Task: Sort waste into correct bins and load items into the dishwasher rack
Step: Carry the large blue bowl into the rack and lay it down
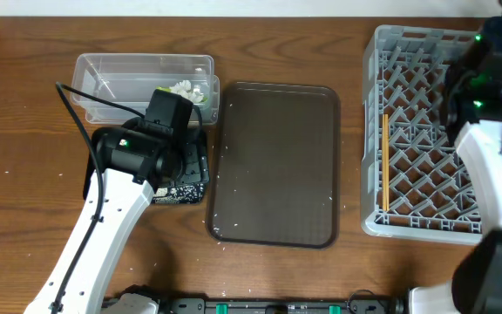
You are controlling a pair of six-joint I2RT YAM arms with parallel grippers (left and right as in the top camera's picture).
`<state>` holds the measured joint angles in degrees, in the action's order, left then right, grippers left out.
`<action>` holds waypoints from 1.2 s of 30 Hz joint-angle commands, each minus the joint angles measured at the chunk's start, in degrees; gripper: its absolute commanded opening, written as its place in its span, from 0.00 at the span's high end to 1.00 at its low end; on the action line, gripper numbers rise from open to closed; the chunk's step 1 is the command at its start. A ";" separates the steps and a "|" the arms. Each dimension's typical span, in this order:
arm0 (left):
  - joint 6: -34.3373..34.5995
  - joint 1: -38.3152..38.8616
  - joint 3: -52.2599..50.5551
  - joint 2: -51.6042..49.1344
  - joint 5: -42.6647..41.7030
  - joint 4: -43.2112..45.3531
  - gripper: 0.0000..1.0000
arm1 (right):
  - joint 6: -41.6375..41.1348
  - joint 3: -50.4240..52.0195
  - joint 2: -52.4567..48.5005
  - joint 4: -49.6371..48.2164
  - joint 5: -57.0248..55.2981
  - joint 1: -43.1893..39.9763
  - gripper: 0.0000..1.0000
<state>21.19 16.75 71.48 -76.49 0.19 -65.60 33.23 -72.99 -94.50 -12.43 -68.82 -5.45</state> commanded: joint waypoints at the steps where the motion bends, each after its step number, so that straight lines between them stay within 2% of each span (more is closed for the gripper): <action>1: 0.55 -0.07 -0.13 -0.35 0.28 -0.17 0.19 | 1.33 -0.44 -2.64 -0.39 -3.43 -0.09 0.99; 13: 0.55 -0.09 -0.13 -0.35 0.31 -0.11 0.19 | 0.87 -0.39 -10.29 3.63 -3.61 5.46 0.99; 18: 0.55 -0.07 -0.13 -0.35 0.31 -0.15 0.19 | -5.77 -0.37 -11.63 10.45 -3.39 7.74 0.98; 24: 0.52 -0.09 -0.13 -0.35 0.31 -0.13 0.19 | -9.22 -0.37 -11.63 15.78 -3.69 10.12 0.87; 29: 0.55 -0.09 -0.13 -0.35 0.28 -0.13 0.19 | -13.88 -0.37 -11.63 21.49 -4.26 12.24 0.73; 36: 0.52 -0.09 -0.13 -0.35 0.31 -0.20 0.19 | -20.85 -0.37 -11.63 27.76 -4.24 13.00 0.63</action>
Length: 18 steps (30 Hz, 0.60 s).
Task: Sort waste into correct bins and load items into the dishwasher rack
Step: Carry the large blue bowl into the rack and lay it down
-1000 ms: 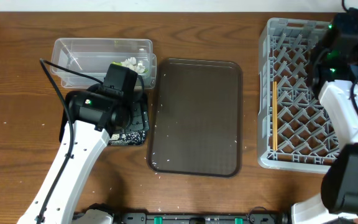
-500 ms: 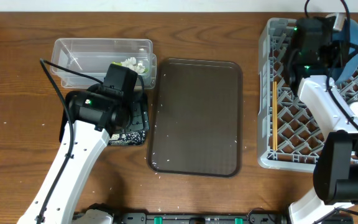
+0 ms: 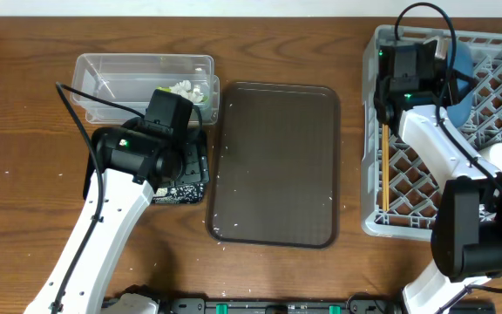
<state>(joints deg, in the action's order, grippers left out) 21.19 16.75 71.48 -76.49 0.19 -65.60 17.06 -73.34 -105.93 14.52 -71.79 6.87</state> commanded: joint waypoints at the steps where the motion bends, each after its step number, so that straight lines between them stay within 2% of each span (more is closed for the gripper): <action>1: 0.55 -0.07 -0.13 -0.35 0.31 -0.20 0.19 | -4.68 -0.02 -0.20 1.20 -1.29 0.68 0.60; 6: 0.55 -0.07 -0.13 -0.35 0.31 -0.20 0.19 | -4.66 -0.02 0.04 1.73 -1.49 0.66 0.37; 11: 0.52 -0.09 -0.13 -0.35 0.31 -0.20 0.19 | -6.80 -0.02 3.58 2.29 1.49 0.70 0.30; 15: 0.55 -0.07 -0.13 -0.35 0.31 -0.20 0.19 | -7.93 -0.04 9.86 3.69 10.80 0.70 0.24; 18: 0.55 -0.07 -0.13 -0.35 0.31 -0.15 0.19 | -7.82 -0.04 15.89 5.68 24.00 0.70 0.20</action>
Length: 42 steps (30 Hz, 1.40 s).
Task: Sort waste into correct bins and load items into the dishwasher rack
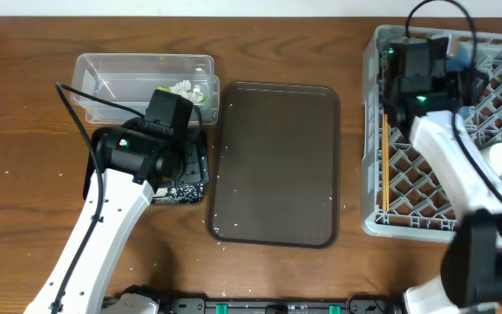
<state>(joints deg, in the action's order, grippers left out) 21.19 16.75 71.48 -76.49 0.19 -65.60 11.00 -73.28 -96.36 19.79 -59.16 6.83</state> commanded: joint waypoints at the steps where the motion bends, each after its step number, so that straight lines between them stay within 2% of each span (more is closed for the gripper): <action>1: 0.55 -0.09 -0.13 -0.35 0.31 -0.15 0.19 | -1.77 -0.11 8.33 1.14 15.98 0.70 0.20; 4: 0.52 -0.07 -0.13 -0.35 0.31 -0.17 0.19 | -2.10 -0.11 13.73 3.08 26.91 0.70 0.18; 10: 0.55 -0.09 -0.13 -0.35 0.31 -0.13 0.19 | -10.75 -0.11 20.55 11.61 38.49 0.70 0.18; 16: 0.28 -0.09 -0.13 -0.35 0.31 1.42 0.19 | -19.61 -0.09 21.00 21.94 50.10 0.70 0.19; 22: -5.92 -0.09 -0.11 -0.35 0.31 10.38 0.19 | -25.90 -0.02 19.58 22.53 52.39 -0.24 0.20; 25: -6.36 -0.09 -0.11 -0.37 0.31 11.65 0.19 | -27.32 -0.02 19.30 24.68 58.62 -2.62 0.20; 28: -6.36 -0.09 -0.11 -0.39 0.28 8.61 0.18 | -27.26 -0.02 19.30 29.99 65.18 -6.03 0.13; 32: -6.34 -0.09 -0.11 -0.39 0.28 0.59 0.18 | -27.17 -0.02 19.30 38.95 65.79 -9.75 0.06; 38: -6.34 -0.07 -0.13 0.20 0.28 -7.52 0.20 | -24.96 0.17 19.93 49.42 63.41 -12.22 0.05; 42: -6.32 -0.07 -1.62 4.11 0.31 -7.17 0.20 | -23.58 2.38 23.78 51.74 63.23 -12.07 0.05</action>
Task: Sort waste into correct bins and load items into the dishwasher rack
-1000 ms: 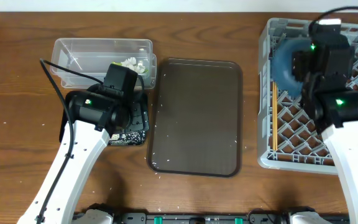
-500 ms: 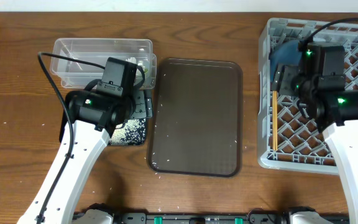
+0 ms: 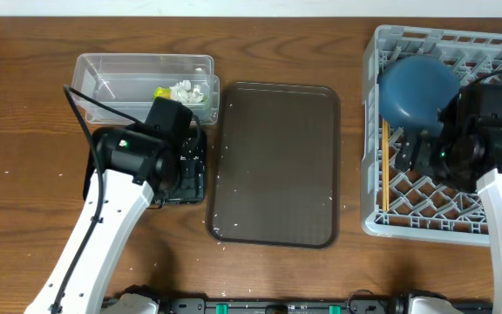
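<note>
A grey dishwasher rack (image 3: 373, 131) stands at the right. A blue bowl (image 3: 418, 90) lies dome-up in its back left corner, and a thin wooden stick (image 3: 383, 153) lies along its left side. My right gripper (image 3: 410, 157) hangs just in front of the bowl, over the rack's middle. Its fingers are apart and hold nothing. My left gripper (image 3: 177, 166) reaches down over the black bin (image 3: 190, 187). Its fingers are hidden under the wrist. The clear bin (image 3: 103, 74) behind it holds white and yellow scraps (image 3: 179, 91).
A brown tray (image 3: 274, 166) lies bare between the bins and the rack. A white item shows at the rack's right edge. A black cable loops from the left arm across the clear bin. Small crumbs dot the wooden table.
My right arm has gone from the rack's back left corner to its middle front. The blue bowl now shows whole in that corner. My left arm has shifted slightly forward, and a yellow scrap now shows.
My right arm was first at the rack's far back right. It then stood over the rack's back left corner, with something blue beside it, and was still there afterwards. Now it is drawn back and the bowl lies in the rack. The left arm stayed over the black bin.
</note>
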You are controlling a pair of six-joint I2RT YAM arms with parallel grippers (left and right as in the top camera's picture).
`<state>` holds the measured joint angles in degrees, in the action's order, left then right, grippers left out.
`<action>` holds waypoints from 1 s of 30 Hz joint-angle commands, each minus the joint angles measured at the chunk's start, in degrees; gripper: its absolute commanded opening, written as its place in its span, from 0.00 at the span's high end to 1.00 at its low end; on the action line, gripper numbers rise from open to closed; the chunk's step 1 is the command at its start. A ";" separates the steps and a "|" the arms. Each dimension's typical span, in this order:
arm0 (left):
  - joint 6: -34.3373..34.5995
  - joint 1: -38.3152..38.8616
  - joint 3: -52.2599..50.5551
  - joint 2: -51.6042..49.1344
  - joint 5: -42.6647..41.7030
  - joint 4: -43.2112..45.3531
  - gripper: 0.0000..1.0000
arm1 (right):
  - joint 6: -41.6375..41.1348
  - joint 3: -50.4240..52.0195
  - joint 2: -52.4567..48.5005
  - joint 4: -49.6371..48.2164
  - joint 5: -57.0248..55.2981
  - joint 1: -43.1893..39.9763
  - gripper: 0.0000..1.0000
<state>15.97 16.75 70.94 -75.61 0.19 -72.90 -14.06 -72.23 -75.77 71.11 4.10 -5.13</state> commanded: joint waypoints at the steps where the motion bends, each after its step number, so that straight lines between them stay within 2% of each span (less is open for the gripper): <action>1: -1.09 0.00 -2.19 5.31 0.31 1.40 0.20 | 1.51 2.56 5.11 -0.22 -0.02 -0.11 0.05; 7: -1.07 2.67 -12.92 23.93 0.33 12.22 0.20 | 2.54 13.62 22.05 -11.06 -1.44 -0.11 0.01; 8: -0.87 3.02 -15.21 27.76 0.33 13.97 0.16 | 2.54 15.85 25.59 -13.11 -2.62 -0.11 0.01; 9: -0.87 3.10 -17.14 30.93 0.31 15.41 0.07 | 2.51 17.92 29.03 -15.04 -3.85 -0.11 0.01; 14: -0.92 3.10 -22.14 42.99 0.50 19.78 0.06 | 2.54 23.30 40.74 -18.78 -4.50 -0.11 0.01; 20: -0.90 3.10 -22.12 47.95 0.50 19.39 0.05 | 2.54 23.39 46.23 -13.11 -4.52 -0.11 0.01; 30: -0.90 3.10 -22.12 48.00 0.50 19.41 0.04 | 2.54 23.39 46.29 -5.44 -4.52 -0.11 0.01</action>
<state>15.18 19.62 49.08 -27.81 0.21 -53.63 -12.34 -49.19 -29.61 64.90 0.19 -5.13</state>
